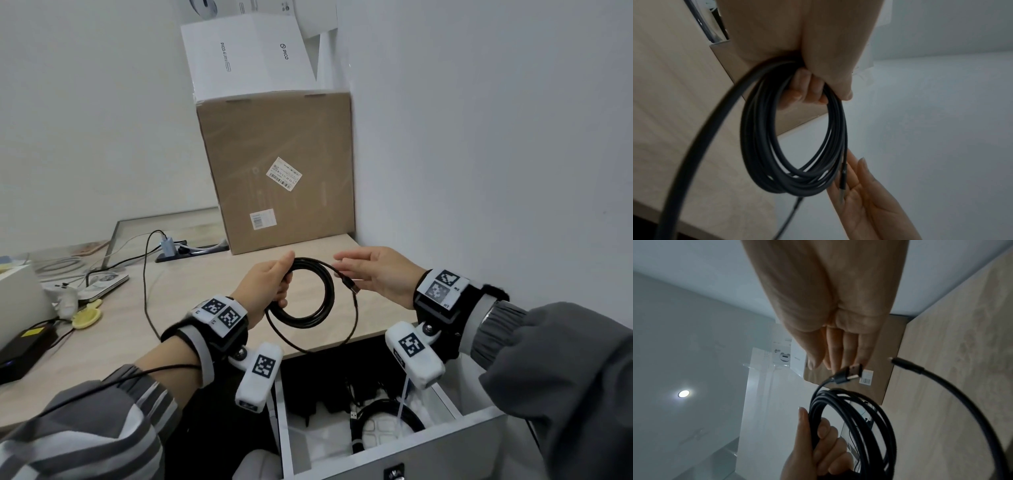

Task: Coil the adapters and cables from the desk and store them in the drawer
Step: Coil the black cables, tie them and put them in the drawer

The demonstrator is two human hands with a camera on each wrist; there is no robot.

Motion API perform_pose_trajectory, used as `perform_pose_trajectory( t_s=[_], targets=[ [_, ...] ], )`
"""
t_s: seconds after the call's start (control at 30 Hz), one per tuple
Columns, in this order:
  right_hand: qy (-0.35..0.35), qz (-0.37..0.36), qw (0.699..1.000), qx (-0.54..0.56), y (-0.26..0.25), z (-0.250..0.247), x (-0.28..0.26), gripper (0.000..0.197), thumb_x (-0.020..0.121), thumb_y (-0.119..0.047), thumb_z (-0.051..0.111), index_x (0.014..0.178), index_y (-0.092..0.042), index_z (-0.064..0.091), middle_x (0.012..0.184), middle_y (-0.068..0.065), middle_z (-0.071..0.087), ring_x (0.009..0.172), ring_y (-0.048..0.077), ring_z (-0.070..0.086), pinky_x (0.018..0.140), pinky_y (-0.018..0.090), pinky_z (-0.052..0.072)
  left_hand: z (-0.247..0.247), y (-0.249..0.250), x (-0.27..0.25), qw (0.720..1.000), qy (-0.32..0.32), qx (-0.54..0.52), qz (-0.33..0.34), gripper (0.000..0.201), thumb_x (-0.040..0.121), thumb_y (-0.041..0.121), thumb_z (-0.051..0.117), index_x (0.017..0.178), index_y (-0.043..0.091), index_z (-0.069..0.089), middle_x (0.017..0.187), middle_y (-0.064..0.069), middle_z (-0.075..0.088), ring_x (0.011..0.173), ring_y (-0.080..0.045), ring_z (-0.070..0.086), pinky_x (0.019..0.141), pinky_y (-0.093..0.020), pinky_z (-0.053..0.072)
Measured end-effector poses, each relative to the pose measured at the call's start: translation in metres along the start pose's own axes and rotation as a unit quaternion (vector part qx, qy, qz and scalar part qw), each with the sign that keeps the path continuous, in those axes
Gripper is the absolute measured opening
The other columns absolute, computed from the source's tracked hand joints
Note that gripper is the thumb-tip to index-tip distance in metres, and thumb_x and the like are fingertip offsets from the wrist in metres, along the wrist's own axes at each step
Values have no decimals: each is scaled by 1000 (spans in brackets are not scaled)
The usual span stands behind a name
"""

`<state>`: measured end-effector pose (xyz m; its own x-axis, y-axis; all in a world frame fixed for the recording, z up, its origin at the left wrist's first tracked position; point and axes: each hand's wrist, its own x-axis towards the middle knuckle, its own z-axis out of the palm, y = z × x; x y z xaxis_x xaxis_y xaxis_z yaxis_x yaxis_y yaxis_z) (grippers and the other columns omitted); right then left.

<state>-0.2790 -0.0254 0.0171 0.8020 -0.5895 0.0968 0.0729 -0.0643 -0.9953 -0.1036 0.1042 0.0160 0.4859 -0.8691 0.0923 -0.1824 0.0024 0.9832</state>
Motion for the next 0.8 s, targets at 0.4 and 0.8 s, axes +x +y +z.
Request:
perform_pose_trajectory(
  t_s=[0.4,0.8],
  targets=[
    [12,204,978,-47,23,16,-5,38,99,-38,43,118,-6,48,122,15,58,84,20,67,67,26,49,-10,19,13,983,102,-150,26,48,96,52,44,67,14,43,49,4,24,37,-9,22,46,-23,31],
    [207,16,975,81,16,14,4,11,94,-7,50,93,-13,59,72,3,60,57,9,42,48,19,32,-8,13,4,990,60,-130,1,49,96,51,44,66,13,42,47,5,23,38,-10,21,48,-24,28]
  ],
)
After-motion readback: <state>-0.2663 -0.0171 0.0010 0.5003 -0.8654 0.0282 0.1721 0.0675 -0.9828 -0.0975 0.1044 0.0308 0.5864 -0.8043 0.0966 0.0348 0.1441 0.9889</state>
